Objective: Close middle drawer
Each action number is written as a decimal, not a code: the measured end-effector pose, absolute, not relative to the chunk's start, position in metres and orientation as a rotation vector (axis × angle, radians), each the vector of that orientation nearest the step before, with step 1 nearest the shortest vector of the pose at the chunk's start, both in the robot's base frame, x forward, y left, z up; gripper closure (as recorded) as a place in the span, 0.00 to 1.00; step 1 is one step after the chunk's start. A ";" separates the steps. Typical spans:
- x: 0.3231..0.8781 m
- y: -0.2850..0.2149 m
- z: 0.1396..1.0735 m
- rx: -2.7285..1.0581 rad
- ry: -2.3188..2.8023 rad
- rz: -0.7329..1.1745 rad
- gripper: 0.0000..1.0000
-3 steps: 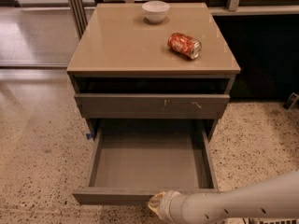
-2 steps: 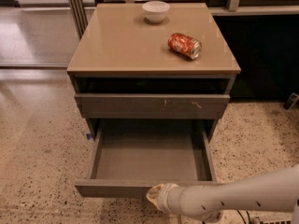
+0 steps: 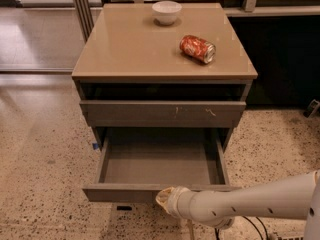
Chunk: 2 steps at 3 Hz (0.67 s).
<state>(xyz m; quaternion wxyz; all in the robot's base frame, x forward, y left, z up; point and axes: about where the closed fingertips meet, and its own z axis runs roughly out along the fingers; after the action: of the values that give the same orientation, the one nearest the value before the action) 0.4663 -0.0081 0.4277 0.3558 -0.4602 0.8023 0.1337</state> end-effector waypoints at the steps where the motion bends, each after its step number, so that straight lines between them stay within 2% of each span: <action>1: 0.481 -0.012 0.427 -1.151 2.080 0.323 1.00; 2: 0.510 -0.015 0.429 -1.092 2.079 0.295 1.00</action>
Offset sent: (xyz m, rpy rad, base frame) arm 0.1298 -0.0201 0.0095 0.0385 -0.1079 -0.2230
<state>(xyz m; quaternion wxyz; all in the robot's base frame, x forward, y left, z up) 0.5099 -0.0150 0.4291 0.3777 -0.4274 0.8133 0.1153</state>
